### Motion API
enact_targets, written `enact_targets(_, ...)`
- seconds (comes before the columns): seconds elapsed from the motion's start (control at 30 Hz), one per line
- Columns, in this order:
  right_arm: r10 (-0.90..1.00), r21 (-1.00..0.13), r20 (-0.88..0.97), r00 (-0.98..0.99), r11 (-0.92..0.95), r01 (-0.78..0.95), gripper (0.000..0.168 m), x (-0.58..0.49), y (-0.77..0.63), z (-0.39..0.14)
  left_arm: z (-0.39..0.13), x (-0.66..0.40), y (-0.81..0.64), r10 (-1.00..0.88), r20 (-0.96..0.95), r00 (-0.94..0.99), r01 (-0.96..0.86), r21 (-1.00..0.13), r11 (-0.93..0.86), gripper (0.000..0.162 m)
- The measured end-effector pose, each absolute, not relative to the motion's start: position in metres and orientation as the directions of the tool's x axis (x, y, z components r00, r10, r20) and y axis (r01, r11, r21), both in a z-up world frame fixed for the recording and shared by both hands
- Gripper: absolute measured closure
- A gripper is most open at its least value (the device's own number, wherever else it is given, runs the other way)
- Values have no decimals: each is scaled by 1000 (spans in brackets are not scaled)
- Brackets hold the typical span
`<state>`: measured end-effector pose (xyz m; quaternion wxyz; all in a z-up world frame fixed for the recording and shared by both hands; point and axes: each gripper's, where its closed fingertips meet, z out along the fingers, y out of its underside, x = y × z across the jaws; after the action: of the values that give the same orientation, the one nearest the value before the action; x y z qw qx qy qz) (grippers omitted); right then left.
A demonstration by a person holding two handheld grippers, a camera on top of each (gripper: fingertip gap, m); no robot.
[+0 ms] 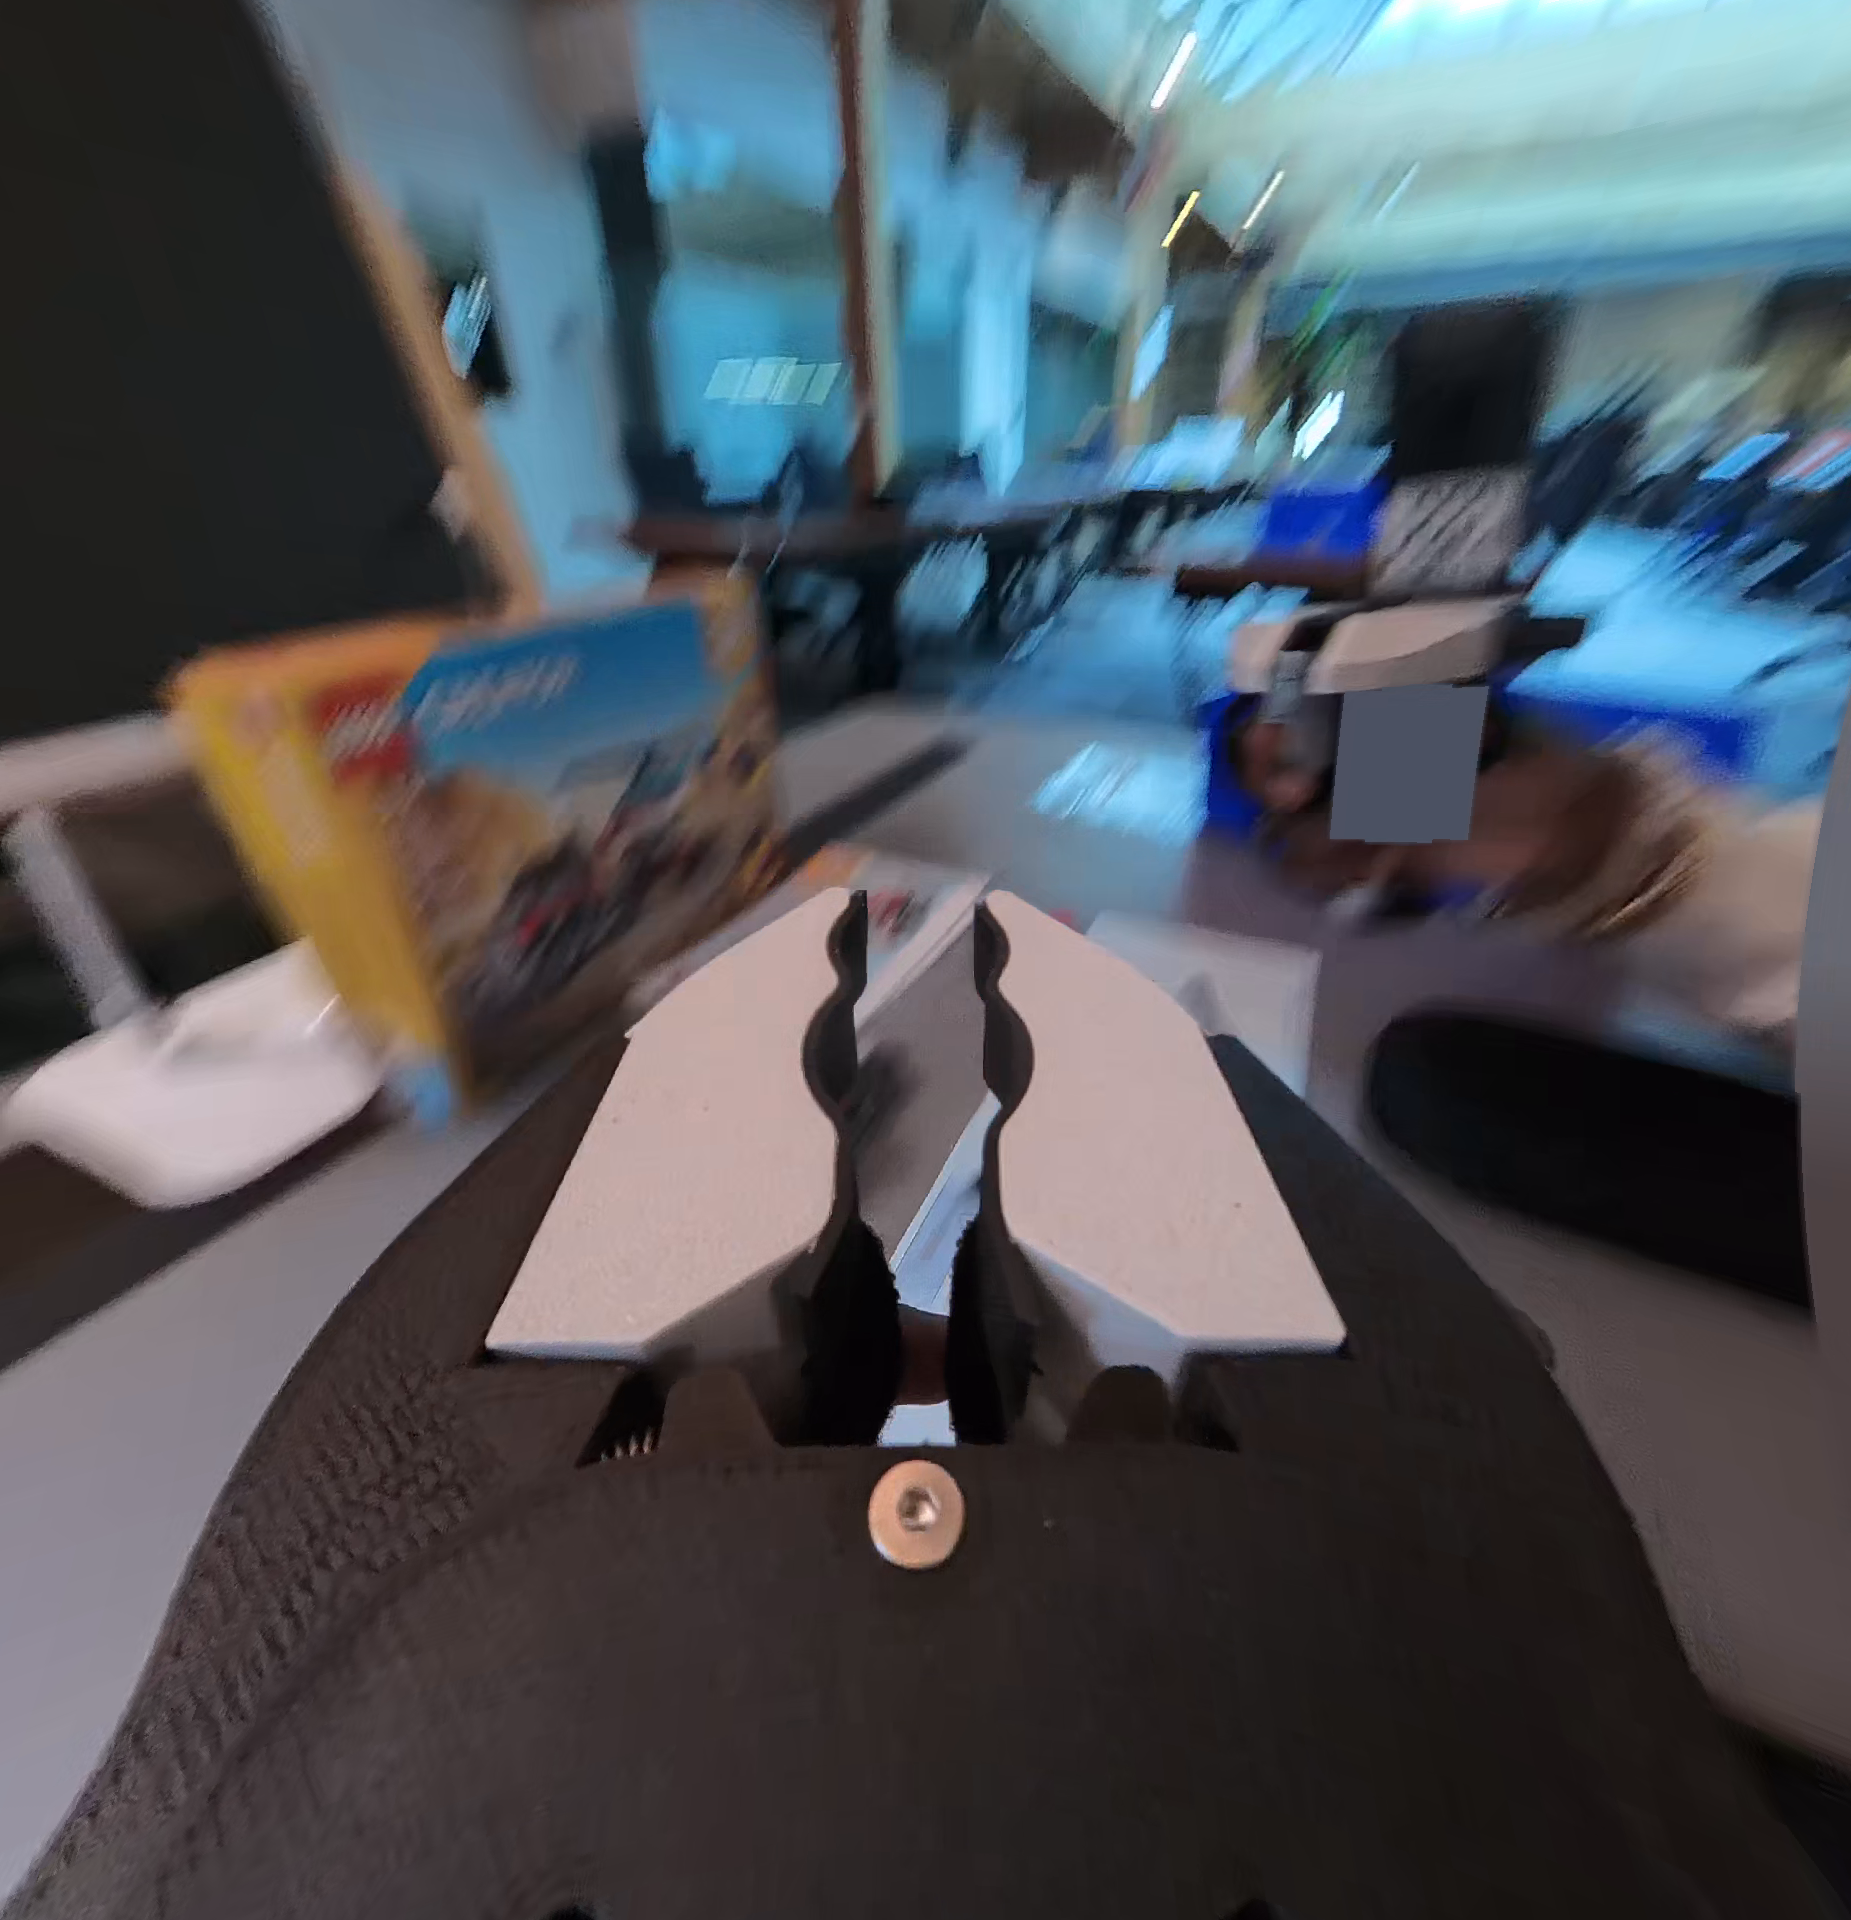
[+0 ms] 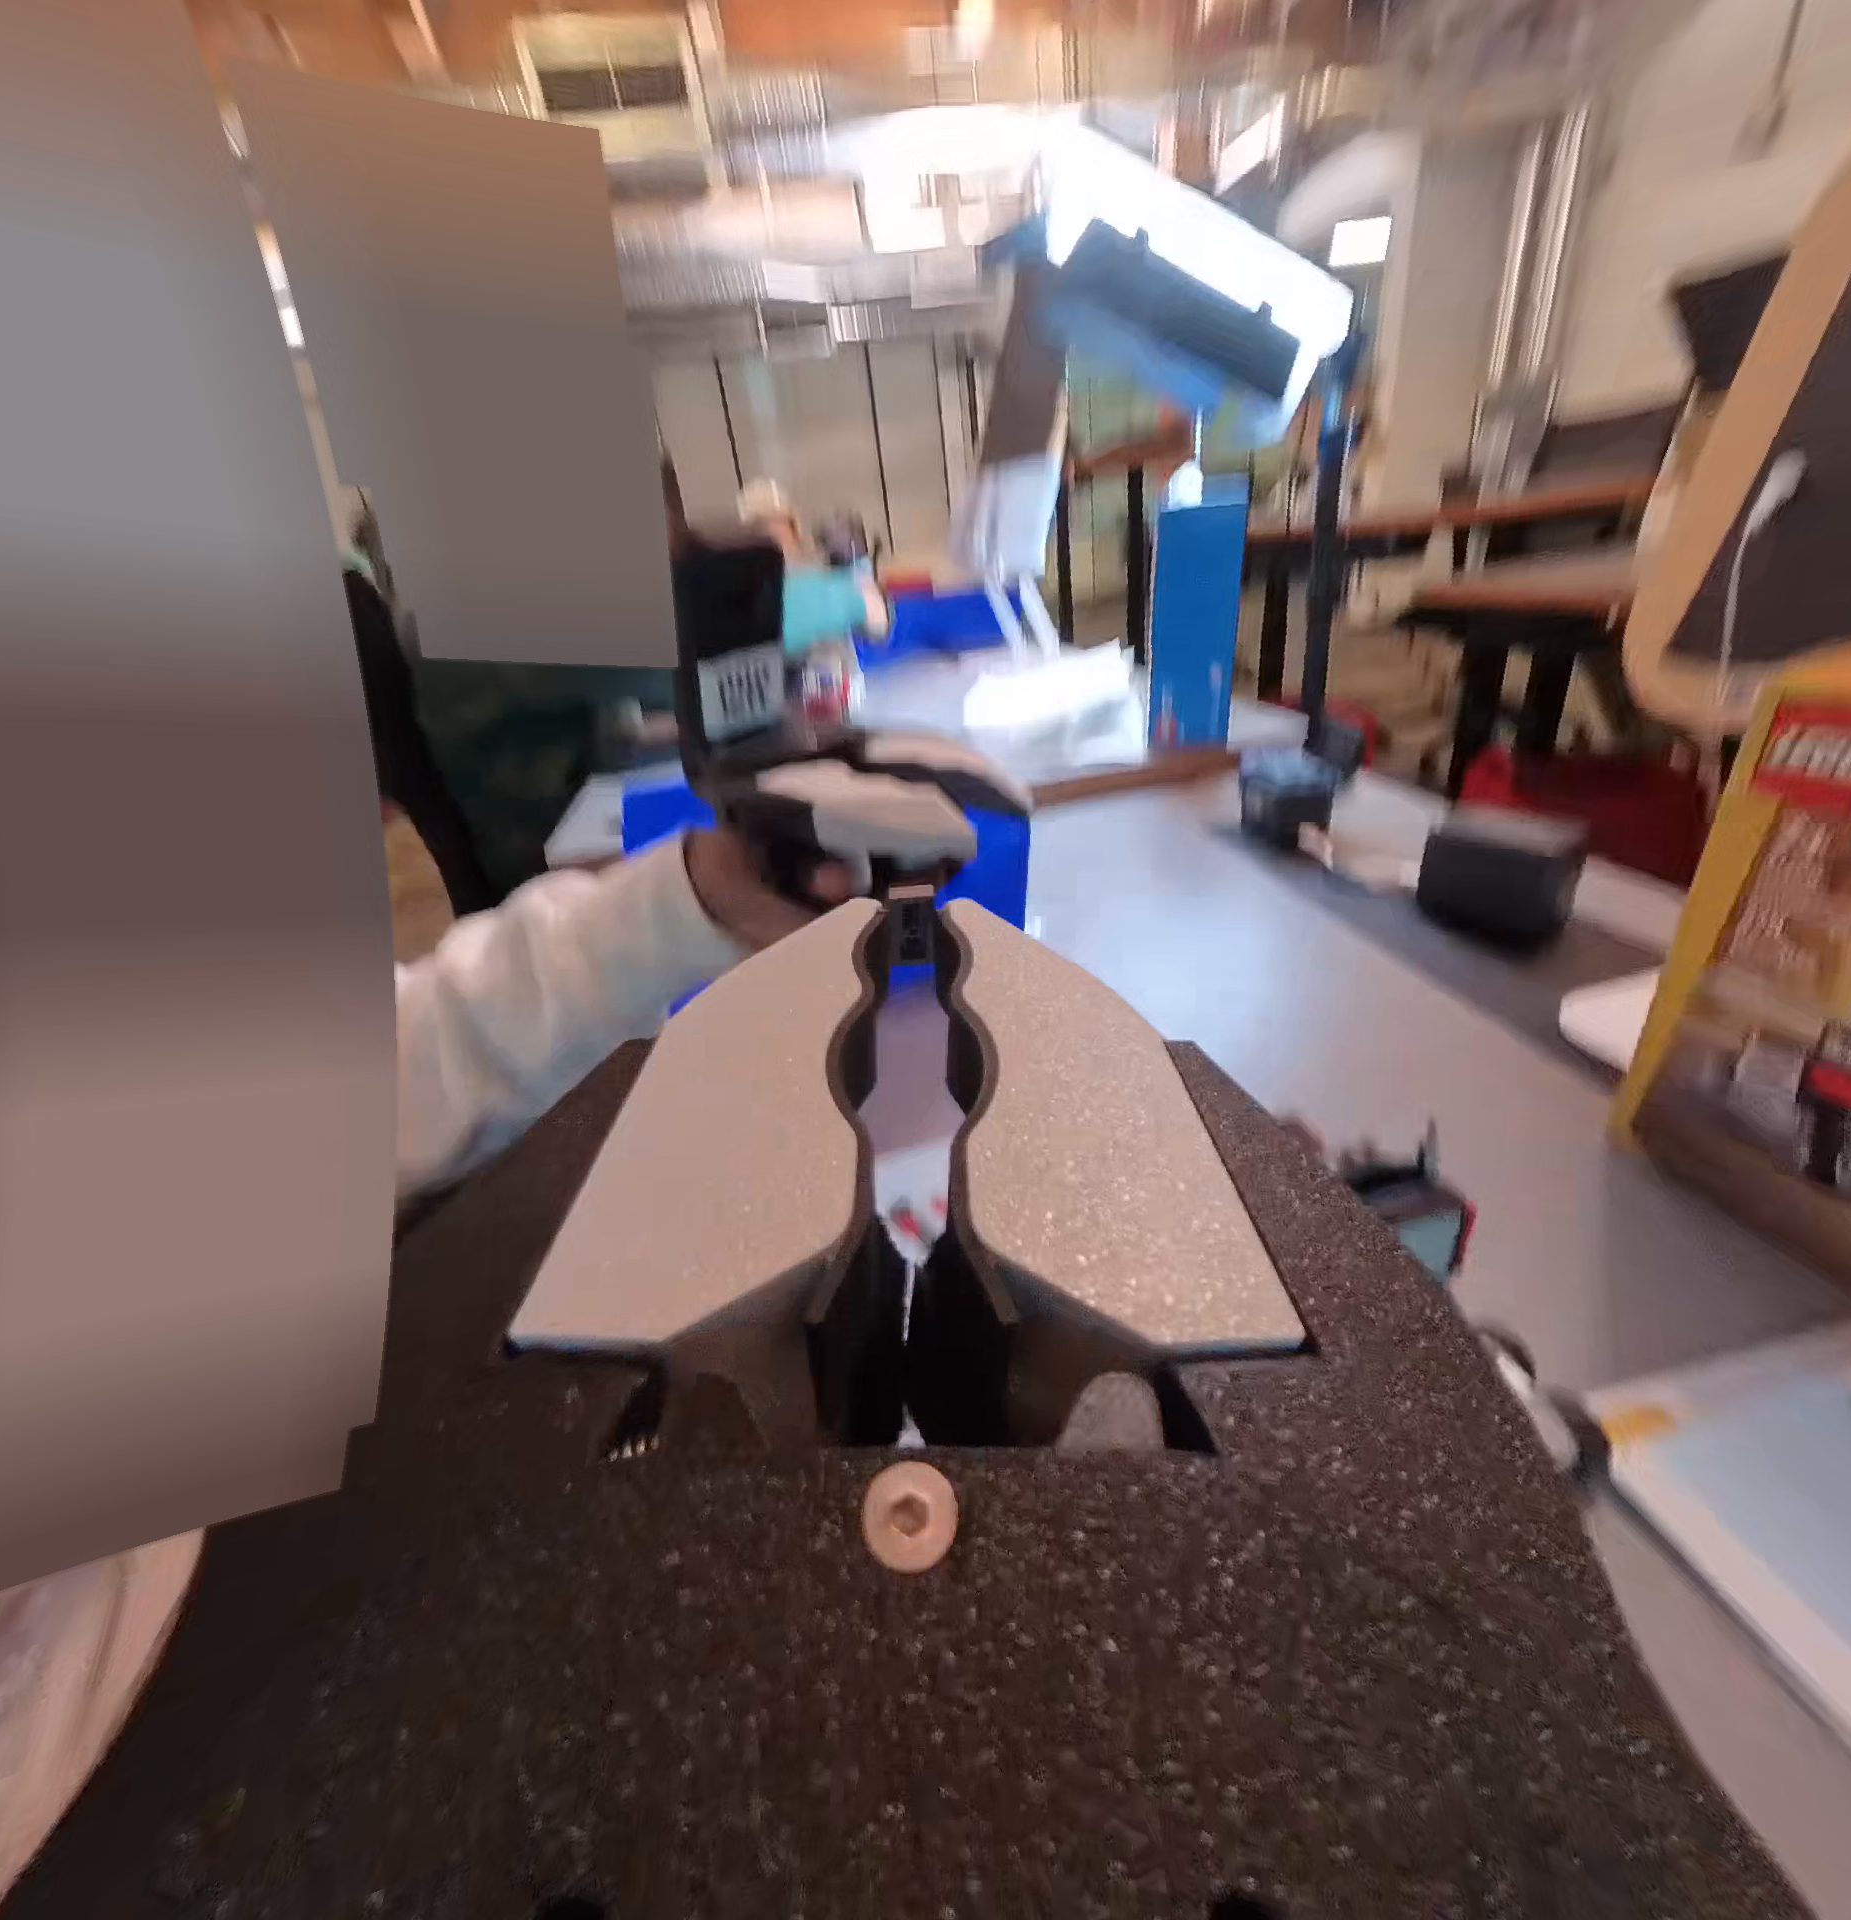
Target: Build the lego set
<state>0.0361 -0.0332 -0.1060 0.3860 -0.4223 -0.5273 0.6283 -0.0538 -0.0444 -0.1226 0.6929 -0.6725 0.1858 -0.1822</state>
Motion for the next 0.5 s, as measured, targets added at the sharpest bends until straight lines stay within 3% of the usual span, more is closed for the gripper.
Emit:
enact_targets(0.1,917,-973,-193,-349,-131,192,160,29,-40,-149,-152,-71,-44,-453,-41,891,-77,-995,-62,142)
enact_targets(0.27,884,-906,-320,-342,-180,382,160,23,-53,-188,-190,-61,-43,-513,-65,856,-178,-968,-175,142)
enact_targets(0.5,925,-706,-308,-224,-64,706,160,24,-55,-255,-239,-35,-46,-626,-38,779,-298,-901,-316,142)
